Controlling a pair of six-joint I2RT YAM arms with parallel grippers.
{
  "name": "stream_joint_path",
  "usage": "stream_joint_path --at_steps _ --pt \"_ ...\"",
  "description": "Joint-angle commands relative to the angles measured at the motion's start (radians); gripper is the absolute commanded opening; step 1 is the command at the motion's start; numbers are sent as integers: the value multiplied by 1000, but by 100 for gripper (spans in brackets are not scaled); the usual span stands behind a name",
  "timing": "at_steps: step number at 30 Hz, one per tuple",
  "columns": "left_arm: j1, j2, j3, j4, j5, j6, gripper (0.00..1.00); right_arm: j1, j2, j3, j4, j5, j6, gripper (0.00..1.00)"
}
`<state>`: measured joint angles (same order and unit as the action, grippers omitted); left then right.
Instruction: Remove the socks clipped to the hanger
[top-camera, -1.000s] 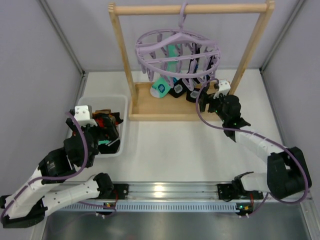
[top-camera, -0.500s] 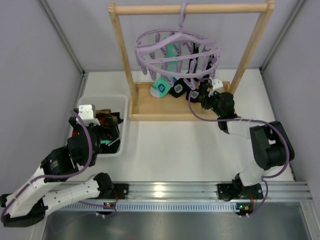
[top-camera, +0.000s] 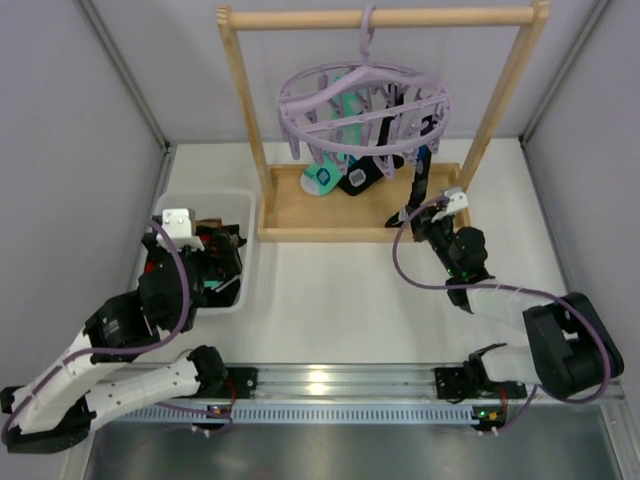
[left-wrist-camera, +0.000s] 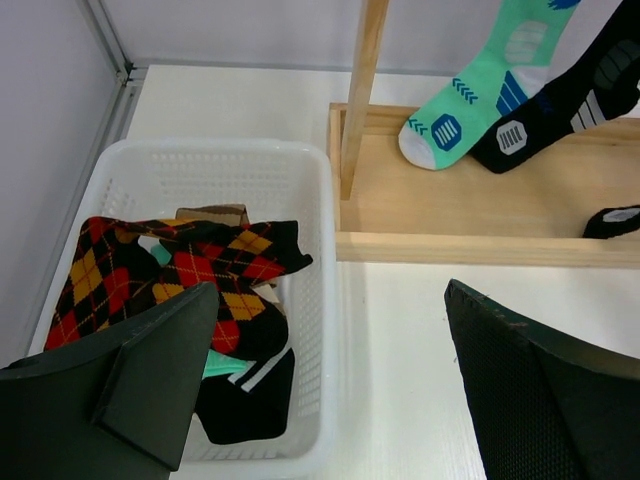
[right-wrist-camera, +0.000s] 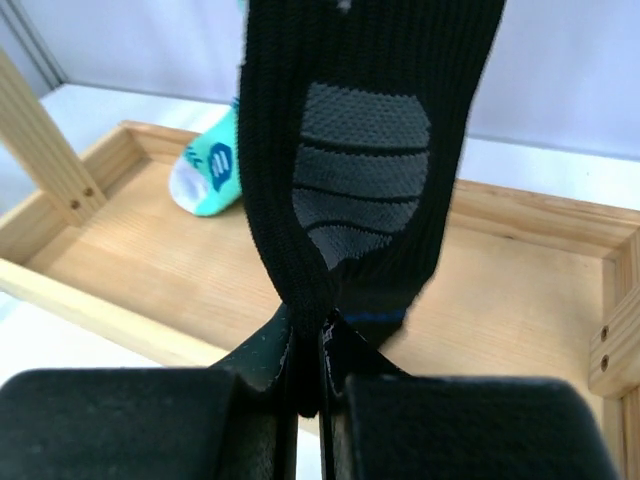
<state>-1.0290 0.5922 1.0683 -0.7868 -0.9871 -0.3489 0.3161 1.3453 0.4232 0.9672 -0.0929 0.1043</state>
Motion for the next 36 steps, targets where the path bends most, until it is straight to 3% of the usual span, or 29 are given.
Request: stream_joint_path --at_steps 1,8,14,25,36 --pt "-2 14 16 21 24 -18 98 87 -129 -64 130 71 23 0" --pt "-2 69 90 21 177 -45 98 328 -354 -116 -39 260 -57 0" --pt "-2 199 208 29 411 -70 98 537 -396 -74 -140 430 -95 0" --pt "-2 380 451 43 539 -70 98 866 -22 224 -134 654 -258 0" --pt "0 623 764 35 584 105 98 977 343 647 -246 789 -353 0"
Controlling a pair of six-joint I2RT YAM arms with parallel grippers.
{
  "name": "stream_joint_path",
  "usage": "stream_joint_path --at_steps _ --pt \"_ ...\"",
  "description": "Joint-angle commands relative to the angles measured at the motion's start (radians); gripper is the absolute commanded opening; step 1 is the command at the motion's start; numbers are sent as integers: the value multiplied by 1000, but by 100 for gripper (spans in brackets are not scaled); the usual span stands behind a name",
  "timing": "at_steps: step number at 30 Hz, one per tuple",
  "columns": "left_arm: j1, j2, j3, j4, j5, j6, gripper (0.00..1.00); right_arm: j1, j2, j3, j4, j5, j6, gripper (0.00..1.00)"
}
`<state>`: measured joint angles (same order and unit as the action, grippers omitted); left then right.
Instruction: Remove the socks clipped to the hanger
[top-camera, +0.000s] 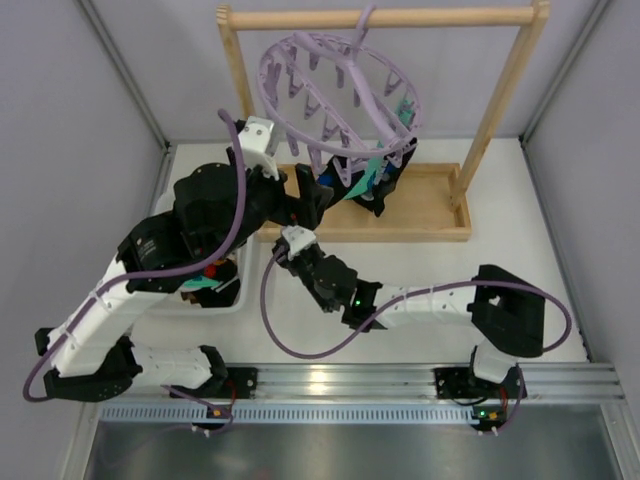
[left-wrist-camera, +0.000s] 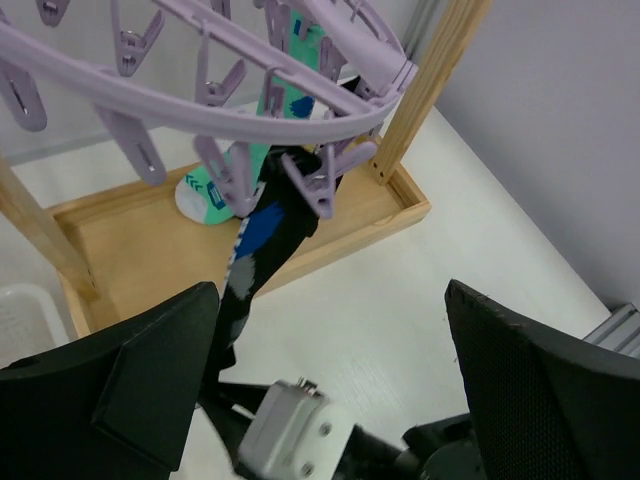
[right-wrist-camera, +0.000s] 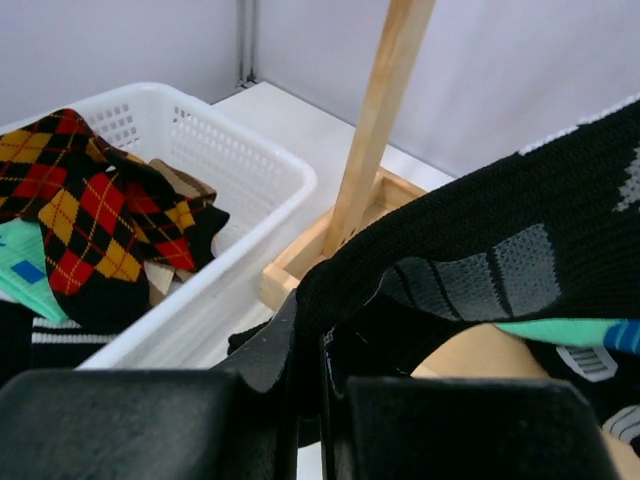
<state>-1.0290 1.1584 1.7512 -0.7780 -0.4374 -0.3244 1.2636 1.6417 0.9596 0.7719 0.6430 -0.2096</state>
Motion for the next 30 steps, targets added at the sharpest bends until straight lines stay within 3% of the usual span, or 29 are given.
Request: stream_joint_path --at_steps 1,7,19,23,26,30 --pt "-2 72 97 26 31 88 98 34 68 145 -86 58 -39 0" --pt "-5 150 148 26 -43 108 98 57 246 378 -212 90 -142 0" --pt "-65 239 93 25 -604 162 98 77 429 607 -310 132 -275 0" --pt "-65 251 79 31 -704 163 98 79 425 605 -312 113 -267 0" --pt "-53 286 100 33 -721 182 98 83 426 611 -313 113 -274 0" --pt "9 331 132 33 -637 182 97 95 431 623 -312 112 -283 0"
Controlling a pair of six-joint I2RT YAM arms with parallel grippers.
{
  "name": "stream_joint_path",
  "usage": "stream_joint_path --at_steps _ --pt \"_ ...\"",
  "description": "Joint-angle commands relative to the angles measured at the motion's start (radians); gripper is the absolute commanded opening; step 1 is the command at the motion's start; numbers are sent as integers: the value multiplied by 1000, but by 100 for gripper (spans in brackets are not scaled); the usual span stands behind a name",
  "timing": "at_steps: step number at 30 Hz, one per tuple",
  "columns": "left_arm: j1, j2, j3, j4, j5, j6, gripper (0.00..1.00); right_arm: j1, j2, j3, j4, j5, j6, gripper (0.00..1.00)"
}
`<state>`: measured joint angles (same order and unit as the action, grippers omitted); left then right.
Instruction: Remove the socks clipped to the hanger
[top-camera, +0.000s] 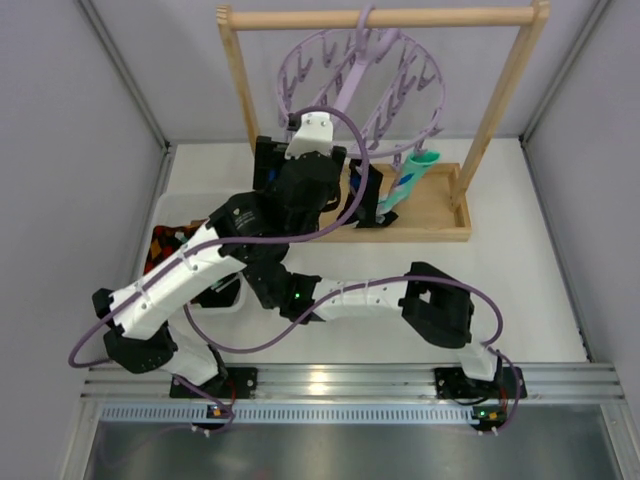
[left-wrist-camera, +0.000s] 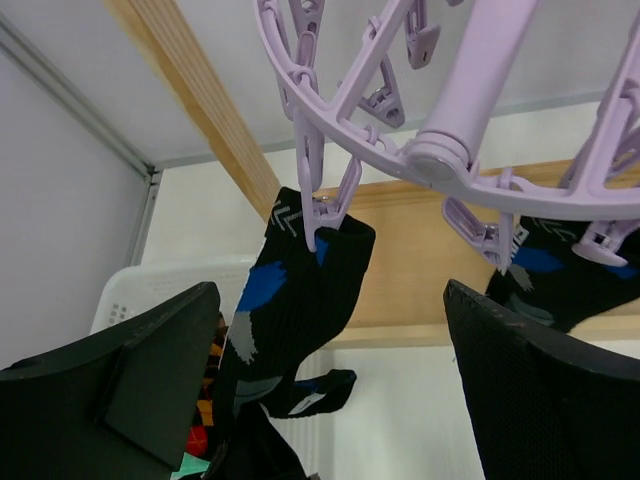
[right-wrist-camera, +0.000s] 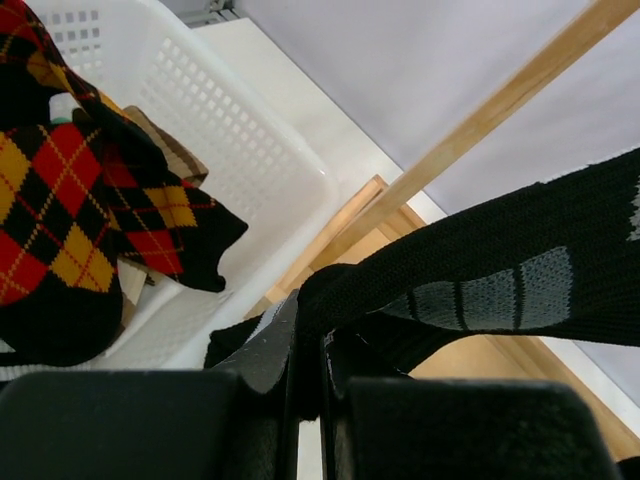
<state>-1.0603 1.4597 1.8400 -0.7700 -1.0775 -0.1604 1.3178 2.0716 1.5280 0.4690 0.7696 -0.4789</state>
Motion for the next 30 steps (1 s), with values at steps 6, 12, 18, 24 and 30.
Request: stream_joint_path --at_steps 6,12,18,24,30 --pt "120 97 73 29 76 16 87 50 -5 52 -9 -24 -24 0" --pt "152 120 80 69 76 48 77 55 -30 0 28 -43 -35 0" --pt "181 113 58 89 97 70 72 58 -64 -40 56 -64 -30 0" --pt "223 97 8 149 142 88 65 75 -80 -51 63 -76 -38 0" --pt "252 97 -2 163 152 99 57 78 -97 -65 82 -75 -40 0"
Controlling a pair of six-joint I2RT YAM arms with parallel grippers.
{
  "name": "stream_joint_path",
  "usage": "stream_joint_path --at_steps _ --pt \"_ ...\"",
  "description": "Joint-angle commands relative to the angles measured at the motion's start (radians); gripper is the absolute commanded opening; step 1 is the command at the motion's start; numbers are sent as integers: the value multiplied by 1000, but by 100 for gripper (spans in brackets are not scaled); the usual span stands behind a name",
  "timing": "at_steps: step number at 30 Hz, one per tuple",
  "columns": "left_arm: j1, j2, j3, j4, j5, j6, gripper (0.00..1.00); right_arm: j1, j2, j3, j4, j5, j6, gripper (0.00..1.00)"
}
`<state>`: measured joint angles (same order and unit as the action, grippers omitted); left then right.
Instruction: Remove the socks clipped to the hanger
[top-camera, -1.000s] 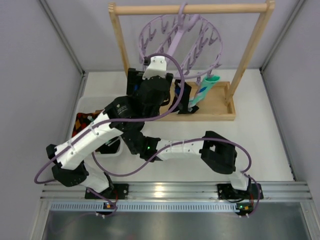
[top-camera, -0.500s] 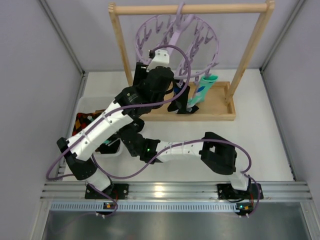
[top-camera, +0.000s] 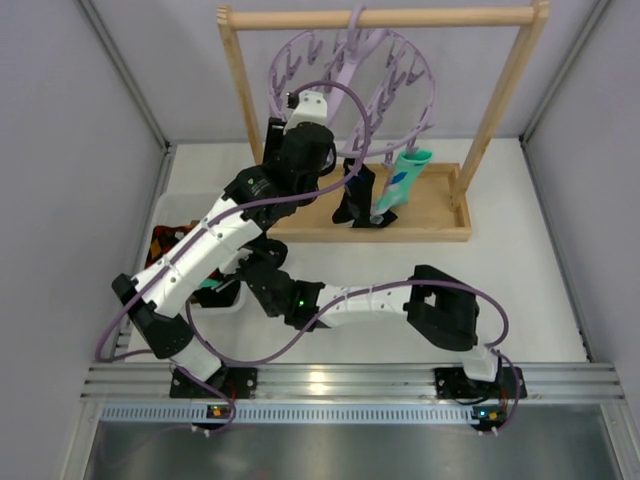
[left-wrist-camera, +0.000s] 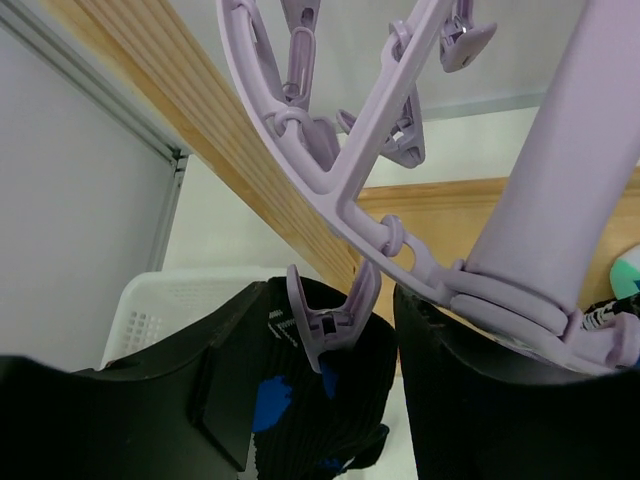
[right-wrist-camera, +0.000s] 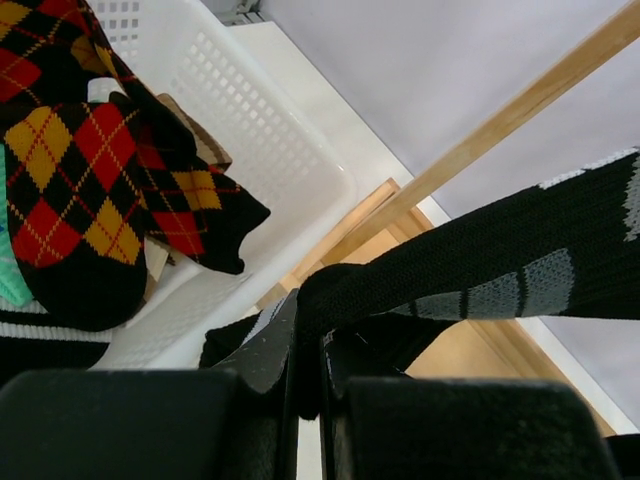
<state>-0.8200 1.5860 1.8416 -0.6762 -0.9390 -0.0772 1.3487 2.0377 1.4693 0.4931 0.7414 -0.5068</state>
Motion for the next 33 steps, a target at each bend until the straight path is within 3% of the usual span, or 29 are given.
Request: stream_joint_path --at_steps 1,10,11,16,17,19,21,23,26,31,33 --pt "15 -27 -5 73 12 22 56 47 -69 -10 62 -48 -12 0" --pt "38 -12 -12 106 49 44 38 58 -89 -35 78 -43 -21 0" --pt "39 -11 -10 106 49 45 31 61 -93 -38 79 -43 -22 0" --pt "41 -9 -10 107 60 40 20 61 -111 -78 101 -33 -12 0" --pt "41 -9 -10 107 63 39 13 61 -114 -89 105 -31 -6 0" --pt "39 -17 -15 106 71 34 13 64 -135 -133 125 -20 10 0" --pt "41 -32 -30 104 77 25 24 69 -166 -194 145 -5 31 0" --pt "41 -43 -39 104 81 25 28 78 -197 -245 156 9 53 0" --pt "39 -79 -62 101 94 14 49 90 -283 -399 171 23 118 0" --pt "39 -145 -103 95 129 2 83 84 -457 -541 151 -98 195 0" --pt "39 -199 -134 96 137 -13 88 75 -517 -552 99 -178 214 0"
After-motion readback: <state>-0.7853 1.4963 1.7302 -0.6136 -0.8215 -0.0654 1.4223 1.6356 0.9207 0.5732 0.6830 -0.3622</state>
